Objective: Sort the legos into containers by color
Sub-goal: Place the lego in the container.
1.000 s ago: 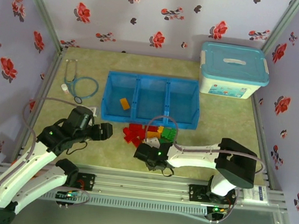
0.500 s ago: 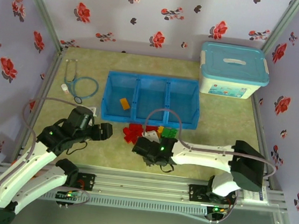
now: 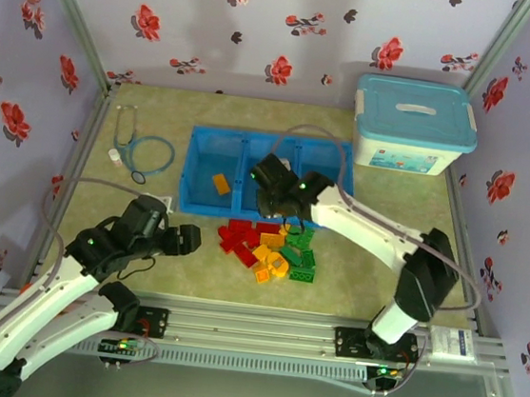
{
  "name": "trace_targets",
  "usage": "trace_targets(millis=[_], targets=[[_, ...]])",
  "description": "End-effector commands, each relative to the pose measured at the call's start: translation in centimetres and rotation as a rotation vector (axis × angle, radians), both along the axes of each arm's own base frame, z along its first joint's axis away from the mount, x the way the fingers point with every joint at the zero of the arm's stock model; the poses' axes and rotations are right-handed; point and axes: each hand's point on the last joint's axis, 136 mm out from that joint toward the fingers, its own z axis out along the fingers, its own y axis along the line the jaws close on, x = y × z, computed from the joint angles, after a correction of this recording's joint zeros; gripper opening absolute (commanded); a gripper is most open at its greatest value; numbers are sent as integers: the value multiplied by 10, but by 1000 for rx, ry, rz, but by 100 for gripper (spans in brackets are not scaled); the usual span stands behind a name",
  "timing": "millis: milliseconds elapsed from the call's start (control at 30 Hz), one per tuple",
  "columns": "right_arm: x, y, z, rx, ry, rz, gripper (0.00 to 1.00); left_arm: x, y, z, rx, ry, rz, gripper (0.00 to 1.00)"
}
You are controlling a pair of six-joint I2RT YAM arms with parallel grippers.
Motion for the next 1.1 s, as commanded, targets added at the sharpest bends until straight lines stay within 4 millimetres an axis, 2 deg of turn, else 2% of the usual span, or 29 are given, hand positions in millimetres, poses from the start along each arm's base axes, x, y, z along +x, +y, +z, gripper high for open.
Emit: trace_targets(millis=[0, 100, 300, 567, 633, 767, 900, 967, 1067], targets=[[14, -2, -16, -59, 65, 26, 24, -4, 2, -9, -1, 21, 27, 76], [36, -3, -28, -84, 90, -7, 25, -7, -2, -13, -13, 29, 21, 75], [62, 10, -45, -96, 105, -38, 28, -7, -6, -16, -15, 25, 16, 75], [82, 18, -73, -136, 141, -84, 30, -9, -8, -16, -11, 26, 10, 75], [86, 18, -72, -142, 131, -97, 32, -10, -8, -16, -11, 24, 9, 75], [89, 17, -69, -148, 118, -107, 44, -11, -9, -16, -7, 22, 5, 75], [88, 15, -58, -147, 104, -105, 67, -11, -11, -17, -6, 23, 2, 75], [87, 14, -46, -139, 81, -109, 69, -11, -13, -18, -5, 25, -3, 75], [82, 13, -18, -120, 29, -109, 67, -10, -18, -22, 2, 33, -16, 75]])
